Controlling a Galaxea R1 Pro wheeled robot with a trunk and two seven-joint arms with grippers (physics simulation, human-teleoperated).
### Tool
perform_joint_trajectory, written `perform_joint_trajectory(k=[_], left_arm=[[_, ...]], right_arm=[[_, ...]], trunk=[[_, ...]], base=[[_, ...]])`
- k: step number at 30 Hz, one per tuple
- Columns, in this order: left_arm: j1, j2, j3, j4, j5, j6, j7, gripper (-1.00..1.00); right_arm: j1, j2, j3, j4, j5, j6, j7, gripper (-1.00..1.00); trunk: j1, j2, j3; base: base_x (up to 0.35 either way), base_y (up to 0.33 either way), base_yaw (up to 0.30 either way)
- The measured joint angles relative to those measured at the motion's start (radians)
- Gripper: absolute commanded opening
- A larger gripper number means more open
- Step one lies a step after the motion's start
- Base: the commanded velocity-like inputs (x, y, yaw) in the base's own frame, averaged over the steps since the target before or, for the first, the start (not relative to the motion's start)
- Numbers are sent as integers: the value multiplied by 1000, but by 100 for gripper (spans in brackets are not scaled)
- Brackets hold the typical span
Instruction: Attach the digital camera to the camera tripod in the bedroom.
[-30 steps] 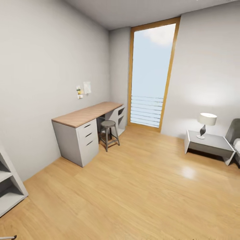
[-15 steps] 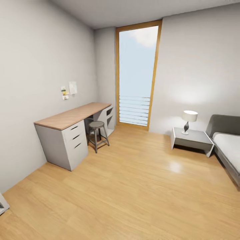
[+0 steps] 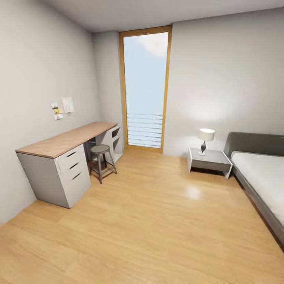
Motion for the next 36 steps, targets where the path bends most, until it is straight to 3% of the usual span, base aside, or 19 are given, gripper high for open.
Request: perform_joint_trajectory(k=[36], left_arm=[[0,0,0,0,2,0,0,100]], right_arm=[[0,0,0,0,0,0,0,100]], trunk=[[0,0,0]], base=[[0,0,-242]])
